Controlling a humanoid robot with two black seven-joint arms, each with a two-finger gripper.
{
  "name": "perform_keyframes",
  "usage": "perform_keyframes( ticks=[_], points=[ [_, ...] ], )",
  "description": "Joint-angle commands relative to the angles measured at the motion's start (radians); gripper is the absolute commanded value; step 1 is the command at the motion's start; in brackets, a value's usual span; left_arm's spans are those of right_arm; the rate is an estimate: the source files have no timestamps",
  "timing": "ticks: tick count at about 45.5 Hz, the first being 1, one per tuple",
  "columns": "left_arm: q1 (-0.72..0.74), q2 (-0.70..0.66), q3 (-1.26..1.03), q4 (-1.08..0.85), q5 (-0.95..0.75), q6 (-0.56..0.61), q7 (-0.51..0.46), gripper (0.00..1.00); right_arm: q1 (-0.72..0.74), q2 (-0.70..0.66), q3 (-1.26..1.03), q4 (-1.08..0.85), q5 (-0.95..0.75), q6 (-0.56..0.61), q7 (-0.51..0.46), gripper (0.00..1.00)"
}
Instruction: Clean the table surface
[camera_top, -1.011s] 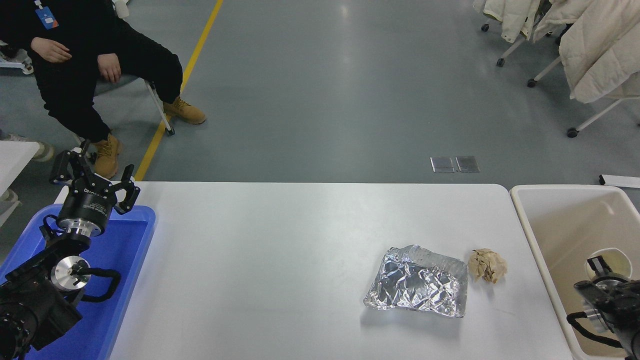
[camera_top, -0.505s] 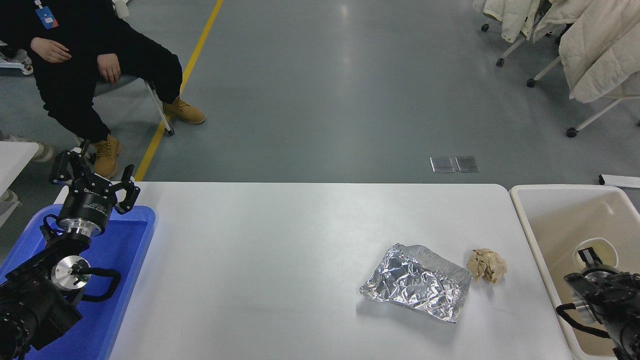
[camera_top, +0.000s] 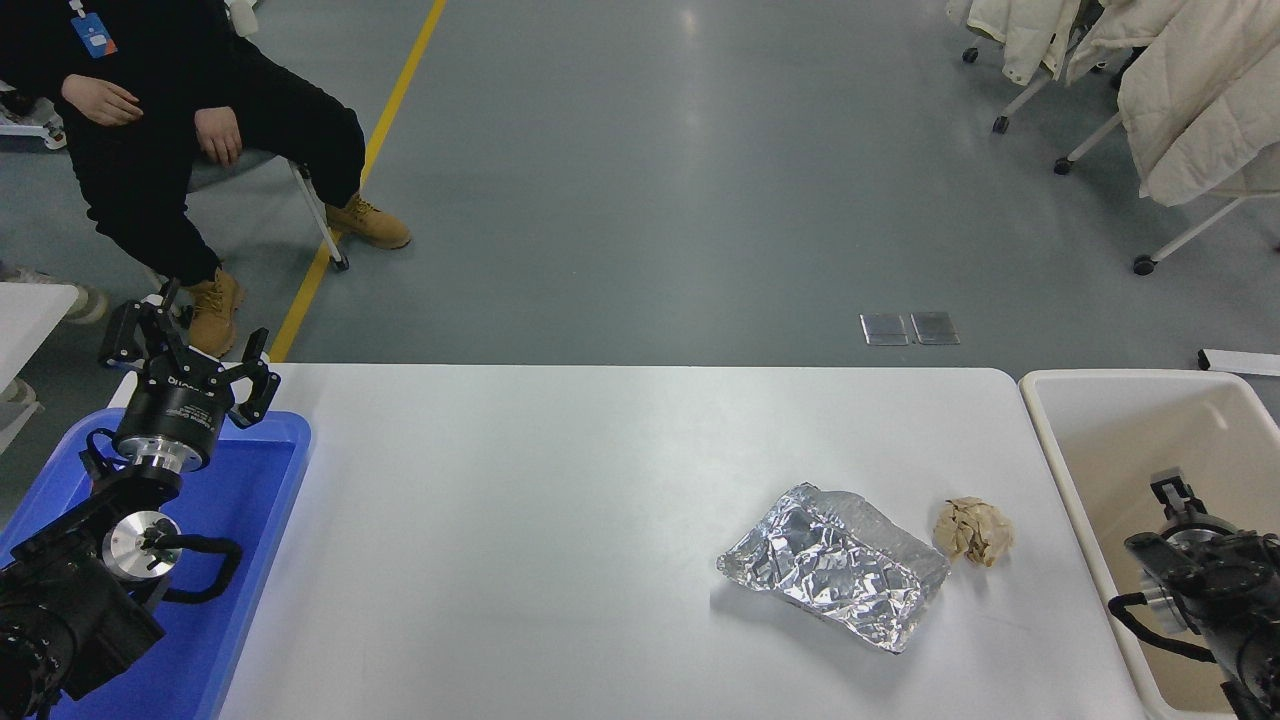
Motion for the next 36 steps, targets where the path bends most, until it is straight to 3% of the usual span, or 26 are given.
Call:
perform_keyframes(
  ticks=[1, 9, 14, 27, 36],
  points=[
    [0.0, 0.0, 0.0, -0.001, 0.001, 0.0, 0.0, 1.0, 0.023, -0.022, 0.0, 0.023, 0.0, 0.0, 0.001, 1.0],
    [0.0, 0.0, 0.0, 0.0, -0.001, 0.0, 0.0, 1.0, 0.068, -0.295, 0.054, 0.363, -0.001, -0.001, 0.001, 1.0],
    [0.0, 0.0, 0.0, 0.0, -0.001, 0.0, 0.0, 1.0, 0.075, -0.391, 0.183, 0.495, -0.009, 0.002, 0.001, 1.0],
    [0.0, 0.0, 0.0, -0.001, 0.001, 0.0, 0.0, 1.0, -0.041, -0.533, 0.562, 0.79, -0.02, 0.048, 0.002, 1.0],
    [0.0, 0.0, 0.0, 0.0, -0.001, 0.0, 0.0, 1.0, -0.129, -0.537, 0.832, 0.933, -0.021, 0.135, 0.004, 1.0]
  ],
)
